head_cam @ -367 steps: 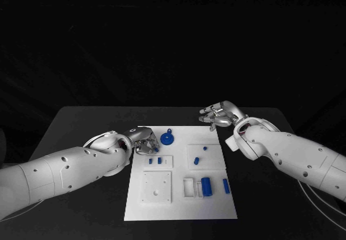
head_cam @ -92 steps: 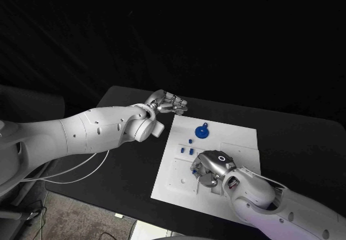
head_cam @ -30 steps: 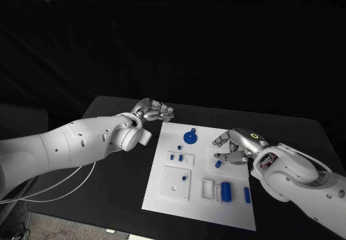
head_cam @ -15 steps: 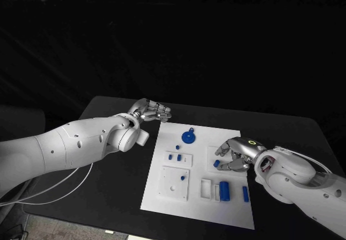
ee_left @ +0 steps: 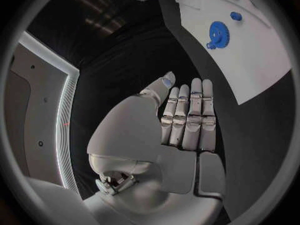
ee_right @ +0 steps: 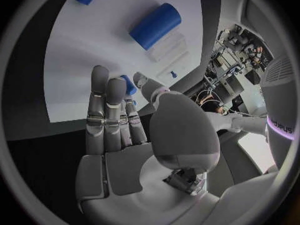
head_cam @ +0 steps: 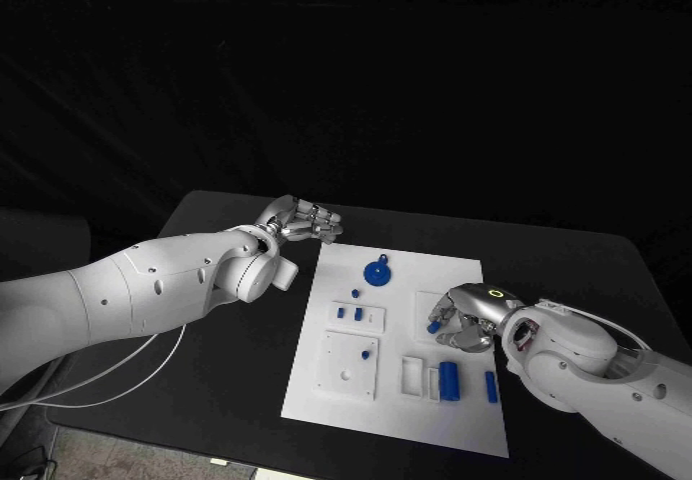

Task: Assemble the parts on the task board

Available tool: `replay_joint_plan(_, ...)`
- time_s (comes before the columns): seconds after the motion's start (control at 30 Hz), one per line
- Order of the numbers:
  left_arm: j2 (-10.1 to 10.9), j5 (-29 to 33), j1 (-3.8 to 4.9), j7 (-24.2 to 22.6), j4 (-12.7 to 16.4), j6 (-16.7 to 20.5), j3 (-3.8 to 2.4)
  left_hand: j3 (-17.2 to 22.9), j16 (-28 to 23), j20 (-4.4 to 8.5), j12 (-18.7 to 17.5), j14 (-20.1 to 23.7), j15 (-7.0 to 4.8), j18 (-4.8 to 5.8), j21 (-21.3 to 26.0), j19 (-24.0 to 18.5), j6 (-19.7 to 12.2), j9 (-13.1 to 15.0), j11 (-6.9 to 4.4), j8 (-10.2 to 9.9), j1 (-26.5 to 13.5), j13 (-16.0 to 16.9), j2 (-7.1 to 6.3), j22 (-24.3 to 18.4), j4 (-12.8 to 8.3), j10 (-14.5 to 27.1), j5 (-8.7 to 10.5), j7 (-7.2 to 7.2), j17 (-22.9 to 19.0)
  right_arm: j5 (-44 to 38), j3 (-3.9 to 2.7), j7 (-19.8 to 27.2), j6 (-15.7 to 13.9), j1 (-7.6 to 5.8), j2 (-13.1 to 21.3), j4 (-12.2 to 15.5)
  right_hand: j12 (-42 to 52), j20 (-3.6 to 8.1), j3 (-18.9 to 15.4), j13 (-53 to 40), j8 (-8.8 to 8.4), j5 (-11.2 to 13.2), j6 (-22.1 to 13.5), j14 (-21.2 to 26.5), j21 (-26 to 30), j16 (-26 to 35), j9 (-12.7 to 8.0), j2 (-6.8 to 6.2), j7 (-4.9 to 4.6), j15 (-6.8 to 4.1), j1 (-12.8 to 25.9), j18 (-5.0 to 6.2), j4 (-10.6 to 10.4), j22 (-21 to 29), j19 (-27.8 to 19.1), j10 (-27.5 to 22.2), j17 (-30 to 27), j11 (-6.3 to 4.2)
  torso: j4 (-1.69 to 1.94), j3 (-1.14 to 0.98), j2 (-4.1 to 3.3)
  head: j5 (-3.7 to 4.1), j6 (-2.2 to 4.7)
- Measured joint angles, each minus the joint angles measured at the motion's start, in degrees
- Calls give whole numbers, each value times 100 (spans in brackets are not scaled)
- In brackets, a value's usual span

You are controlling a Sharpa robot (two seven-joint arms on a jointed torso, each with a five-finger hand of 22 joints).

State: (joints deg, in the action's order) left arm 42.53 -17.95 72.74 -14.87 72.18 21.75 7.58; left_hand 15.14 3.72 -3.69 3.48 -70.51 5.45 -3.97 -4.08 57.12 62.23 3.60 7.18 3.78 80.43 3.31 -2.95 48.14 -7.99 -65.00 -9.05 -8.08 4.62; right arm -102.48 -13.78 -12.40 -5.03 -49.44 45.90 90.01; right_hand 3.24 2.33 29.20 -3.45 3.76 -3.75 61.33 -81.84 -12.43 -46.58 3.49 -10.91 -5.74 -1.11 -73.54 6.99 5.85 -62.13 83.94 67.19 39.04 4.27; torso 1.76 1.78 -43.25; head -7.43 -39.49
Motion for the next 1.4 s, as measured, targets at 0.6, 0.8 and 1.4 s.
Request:
replay_joint_plan(0.6,-1,5,0,0,-10,-9,1,0,0,-21,0,20,-21,-1,0,21,0,0,0,0,-23,0,23,-68,0,0,3,0,0,-94,27,-61,-304,30,-118,-24,0,12,577,0,0,64,291,-46,-63,-23,16,13,-51,-44,137,-36,24,-103,12,286,0,-59,-5,-8,-1,-15,-22)
replay_joint_plan(0.8,0,6,0,0,-13,-14,1,0,0,-21,0,20,-21,-1,0,21,0,0,0,0,-23,0,23,-67,0,0,3,0,0,-106,31,-80,-352,35,-134,-40,0,44,601,1,0,64,460,-66,-86,-22,14,63,-14,-64,133,-39,48,-122,1,440,4,-110,-5,-7,-1,-8,-23)
replay_joint_plan(1.4,1,8,0,6,-18,-28,1,-12,0,-21,0,20,-20,-1,0,21,0,0,0,0,-23,0,23,-89,-12,0,3,0,0,-390,110,-170,-521,18,-214,-113,4,197,624,0,-30,87,986,-106,-173,-45,30,312,91,-166,13,-125,389,-337,11,971,86,-294,-5,-2,1,-20,-48)
